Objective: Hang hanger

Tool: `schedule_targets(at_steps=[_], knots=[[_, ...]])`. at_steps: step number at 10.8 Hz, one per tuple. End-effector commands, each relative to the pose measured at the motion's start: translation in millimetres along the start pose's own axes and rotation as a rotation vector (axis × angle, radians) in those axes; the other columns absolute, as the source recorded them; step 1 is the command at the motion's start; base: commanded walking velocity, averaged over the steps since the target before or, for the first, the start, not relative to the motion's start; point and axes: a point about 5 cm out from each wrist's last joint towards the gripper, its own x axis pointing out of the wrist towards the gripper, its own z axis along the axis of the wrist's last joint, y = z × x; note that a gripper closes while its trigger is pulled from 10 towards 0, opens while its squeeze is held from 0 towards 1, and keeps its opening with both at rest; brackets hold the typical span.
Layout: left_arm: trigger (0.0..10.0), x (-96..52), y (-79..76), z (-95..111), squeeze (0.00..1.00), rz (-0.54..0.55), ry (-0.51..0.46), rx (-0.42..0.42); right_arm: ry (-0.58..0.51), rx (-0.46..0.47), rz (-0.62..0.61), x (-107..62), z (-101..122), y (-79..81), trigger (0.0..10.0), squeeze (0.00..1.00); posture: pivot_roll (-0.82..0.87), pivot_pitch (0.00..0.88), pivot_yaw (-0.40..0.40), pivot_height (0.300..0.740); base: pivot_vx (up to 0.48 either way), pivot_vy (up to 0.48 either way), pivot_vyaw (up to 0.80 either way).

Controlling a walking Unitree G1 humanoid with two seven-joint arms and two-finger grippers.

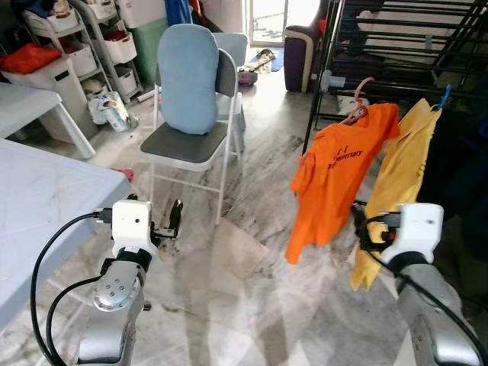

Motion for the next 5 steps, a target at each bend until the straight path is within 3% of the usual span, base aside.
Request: schedule_targets(at_steps=[1,2,3,5], knots=[[10.0,-6.2,7.9,-1.0,0.0,0.05,0.008,0.002,-0.006,0.014,0.045,5.3,2.8,6.2,10.0,0.0,-0.11,0.0,-0.009,0.74,0.0,0.0,0.0],[10.0,-11.5,9.8,-2.7,0.0,0.07,0.011,0.003,-0.018,-0.035,0.062,9.3,4.1,9.1,10.0,0.0,-0.1,0.0,-0.026,0.74,0.0,0.0,0.0],[10.0,-16.4,12.4,-5.0,0.0,0.094,0.015,0.002,0.026,0.026,0.099,13.4,1.2,16.1,10.0,0.0,-0.08,0.0,-0.043,0.74,0.0,0.0,0.0],[10.0,-15.8,13.9,-5.3,0.0,0.098,0.018,-0.002,-0.005,0.016,0.106,17.3,5.7,20.4,10.0,0.0,-0.08,0.0,-0.046,0.74,0.0,0.0,0.0]])
